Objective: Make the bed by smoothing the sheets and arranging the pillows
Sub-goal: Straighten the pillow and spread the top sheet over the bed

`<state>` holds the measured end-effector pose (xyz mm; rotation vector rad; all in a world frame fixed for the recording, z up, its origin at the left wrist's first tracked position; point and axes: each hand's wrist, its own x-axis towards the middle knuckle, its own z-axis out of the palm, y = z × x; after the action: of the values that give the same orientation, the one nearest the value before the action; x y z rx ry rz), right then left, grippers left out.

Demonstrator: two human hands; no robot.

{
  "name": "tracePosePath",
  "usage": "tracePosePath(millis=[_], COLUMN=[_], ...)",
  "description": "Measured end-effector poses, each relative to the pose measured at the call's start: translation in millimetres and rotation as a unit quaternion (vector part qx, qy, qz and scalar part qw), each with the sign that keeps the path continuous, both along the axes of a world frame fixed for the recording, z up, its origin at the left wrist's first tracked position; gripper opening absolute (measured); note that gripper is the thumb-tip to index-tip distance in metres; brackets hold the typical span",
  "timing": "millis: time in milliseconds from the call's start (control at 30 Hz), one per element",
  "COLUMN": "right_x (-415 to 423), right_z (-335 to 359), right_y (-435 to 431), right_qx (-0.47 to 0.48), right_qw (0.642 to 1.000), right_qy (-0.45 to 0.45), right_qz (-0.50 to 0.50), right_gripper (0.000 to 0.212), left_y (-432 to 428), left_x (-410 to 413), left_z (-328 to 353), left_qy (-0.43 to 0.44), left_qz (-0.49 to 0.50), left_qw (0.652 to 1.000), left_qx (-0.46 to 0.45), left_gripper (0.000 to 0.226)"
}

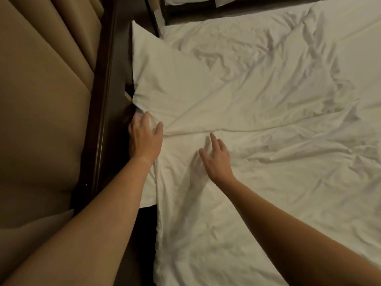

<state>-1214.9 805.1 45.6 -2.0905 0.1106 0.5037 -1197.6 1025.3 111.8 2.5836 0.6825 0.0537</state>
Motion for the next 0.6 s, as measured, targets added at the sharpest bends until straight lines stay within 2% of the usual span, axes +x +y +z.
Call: tracePosePath(millis=[200,267,333,500,600], right_x=[16.9,16.0,13.9,17.1,19.0], right_z=[-17.9,-22.9,-23.0,-25.5,-24.9], right_y=[16.8,22.9,26.6,32.7,33.8], right_qx=[0.032,0.043,0.050,0.073,0.081], right_qw=[0.996,0.994,0.992,0.987,0.985], right_qy=[0.083,0.101,0.117,0.144,0.154], right_qz=[0.003,0.006,0.012,0.000,-0.003], right_gripper=[0.078,0.078,0.078,0.085,0.089], left_y=[1.9,3.7,6.5,5.5,0.1], left_x=[36.7,45.1,52.2,61.3,64.7], left_z=[-9.0,-9.5,-6.4,1.5,10.3], left_qy=[0.046,0.055,0.036,-0.023,-0.056], left_qz=[0.076,0.087,0.081,0.018,0.003], left_qw=[0.996,0.995,0.996,0.998,0.997], left_qx=[-0.003,0.002,-0.011,-0.054,-0.053], left_gripper=[0.102,0.107,0.096,0.033,0.029])
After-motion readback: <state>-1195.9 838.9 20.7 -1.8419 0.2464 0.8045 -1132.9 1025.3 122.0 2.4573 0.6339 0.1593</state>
